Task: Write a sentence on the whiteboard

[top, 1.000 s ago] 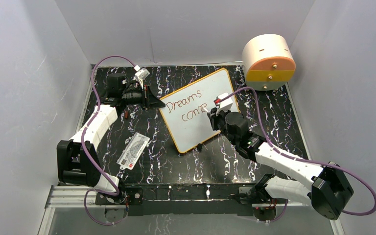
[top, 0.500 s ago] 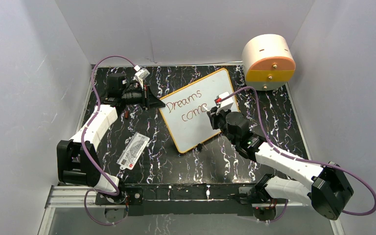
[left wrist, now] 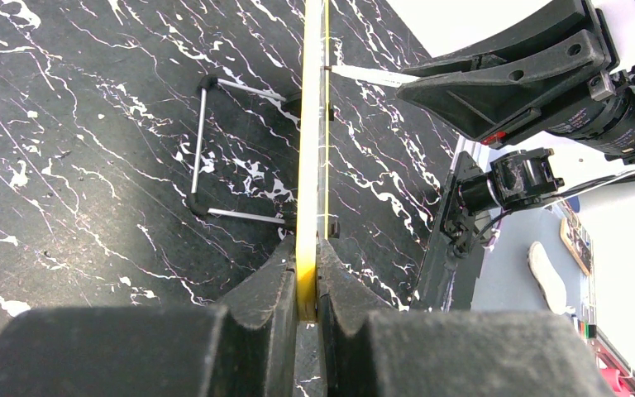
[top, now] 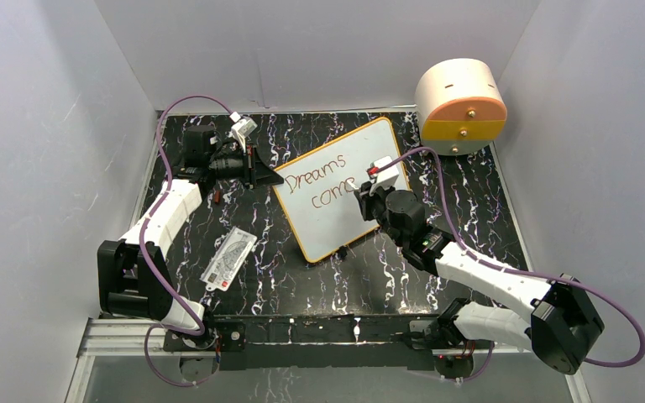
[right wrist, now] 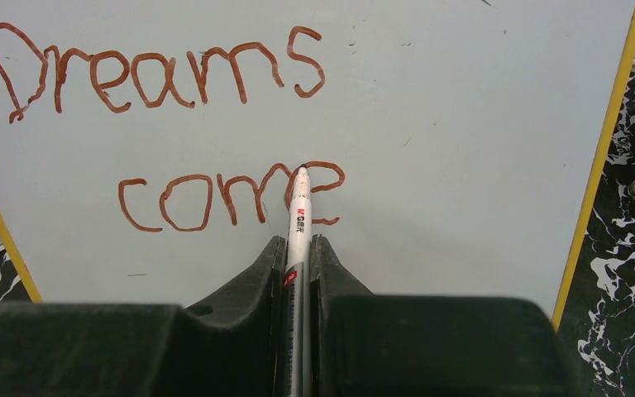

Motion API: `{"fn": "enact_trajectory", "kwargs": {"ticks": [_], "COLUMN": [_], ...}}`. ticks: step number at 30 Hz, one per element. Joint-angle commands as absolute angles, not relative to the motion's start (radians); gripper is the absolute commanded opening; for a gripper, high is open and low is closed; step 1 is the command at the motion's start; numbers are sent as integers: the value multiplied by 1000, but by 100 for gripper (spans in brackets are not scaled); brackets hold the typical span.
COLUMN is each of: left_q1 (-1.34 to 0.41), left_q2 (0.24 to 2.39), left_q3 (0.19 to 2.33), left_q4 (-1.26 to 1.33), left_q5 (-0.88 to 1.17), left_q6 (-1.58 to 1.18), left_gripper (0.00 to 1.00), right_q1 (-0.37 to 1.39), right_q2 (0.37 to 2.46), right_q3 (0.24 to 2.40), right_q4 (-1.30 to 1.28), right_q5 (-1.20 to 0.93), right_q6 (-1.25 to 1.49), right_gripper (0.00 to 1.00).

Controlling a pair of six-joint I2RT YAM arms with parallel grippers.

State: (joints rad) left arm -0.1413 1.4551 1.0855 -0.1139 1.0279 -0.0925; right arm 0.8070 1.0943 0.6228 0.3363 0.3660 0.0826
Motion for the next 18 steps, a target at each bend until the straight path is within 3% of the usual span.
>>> {"fn": "enact_trajectory", "kwargs": {"ticks": [1,18], "left_q1": [-178,-178], "left_q2": [1499,1501], "left_q3": [1055,1060], "left_q4": [-222,-227], "left_q5": [926,922], "left_q6": [-21,-16], "left_gripper": [0,0], "right_q1": [800,800], "right_q2": [1087,1068], "right_q3": [660,637], "right_q4": [372,313], "right_q5": [371,350], "right_q6": [93,100], "right_gripper": [0,0]}}
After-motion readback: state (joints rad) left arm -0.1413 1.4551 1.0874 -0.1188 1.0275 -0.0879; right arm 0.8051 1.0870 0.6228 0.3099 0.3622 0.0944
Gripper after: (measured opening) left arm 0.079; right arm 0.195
